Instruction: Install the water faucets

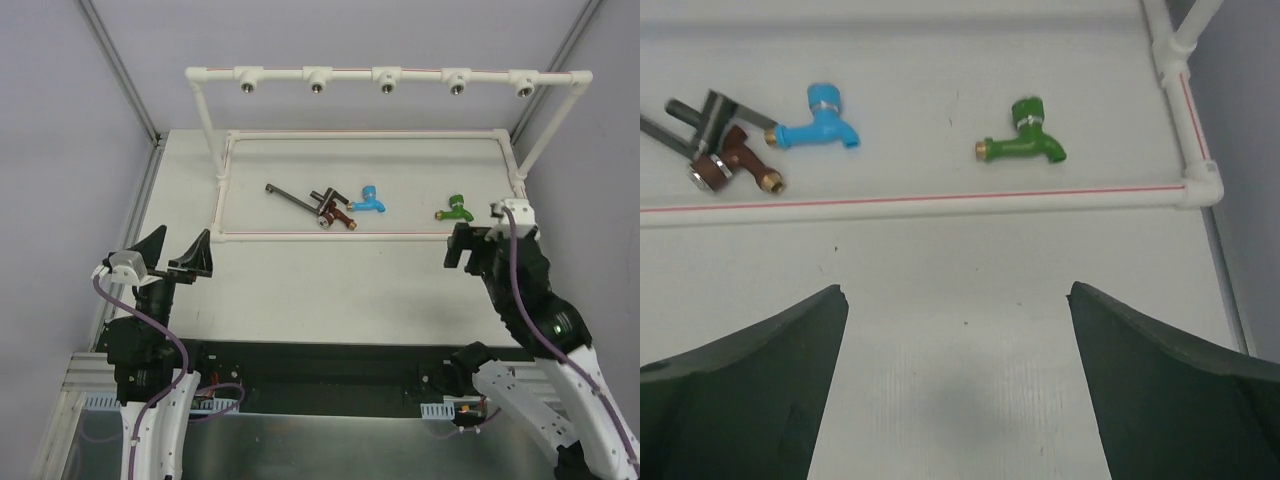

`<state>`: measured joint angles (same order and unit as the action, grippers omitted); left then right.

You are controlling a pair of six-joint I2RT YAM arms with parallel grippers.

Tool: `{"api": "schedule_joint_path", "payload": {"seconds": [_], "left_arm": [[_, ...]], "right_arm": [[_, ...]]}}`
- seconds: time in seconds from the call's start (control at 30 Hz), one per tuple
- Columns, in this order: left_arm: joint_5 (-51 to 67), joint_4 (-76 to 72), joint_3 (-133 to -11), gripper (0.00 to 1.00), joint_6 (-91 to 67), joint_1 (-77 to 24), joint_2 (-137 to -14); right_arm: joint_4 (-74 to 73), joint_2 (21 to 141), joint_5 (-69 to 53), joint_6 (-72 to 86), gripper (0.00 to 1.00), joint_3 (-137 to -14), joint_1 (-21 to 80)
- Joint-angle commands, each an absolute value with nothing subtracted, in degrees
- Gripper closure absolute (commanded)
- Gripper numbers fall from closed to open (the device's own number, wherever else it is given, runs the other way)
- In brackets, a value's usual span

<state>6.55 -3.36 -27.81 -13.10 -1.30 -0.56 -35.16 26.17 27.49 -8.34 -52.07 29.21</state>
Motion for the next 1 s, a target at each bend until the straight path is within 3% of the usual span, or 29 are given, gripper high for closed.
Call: {"api": "schedule_joint_path", "payload": {"seconds": [0.0, 0.3, 0.53, 0.73, 0.97], "left_arm": [[5.1, -3.3, -28.2, 0.01, -13.1, -3.2, 9.0], [2.2, -0.4, -29.4, 0.01, -10.8, -6.2, 9.4], [2.0, -0.4, -29.4, 0.01, -10.9, -7.2, 9.5], [2.1, -0.3, -29.4, 0.01, -10.6, -7.4, 9.5], [2.1, -0.4, -29.3, 0.01, -10.7, -7.4, 9.4]], "right_arm": [[-47.5, 46.6, 26.7, 2.9, 0.04, -60.7, 29.0], [-41.8, 76.2, 10.0, -1.2, 0.04, -72.2, 28.7], [-37.3, 95.6, 6.8, -6.1, 0.04, -78.6, 28.7], [-35.8, 105.5, -1.6, -8.9, 0.04, -83.3, 28.5], [-31.9, 107.7, -10.1, -13.4, 0.04, -80.2, 28.5]]}}
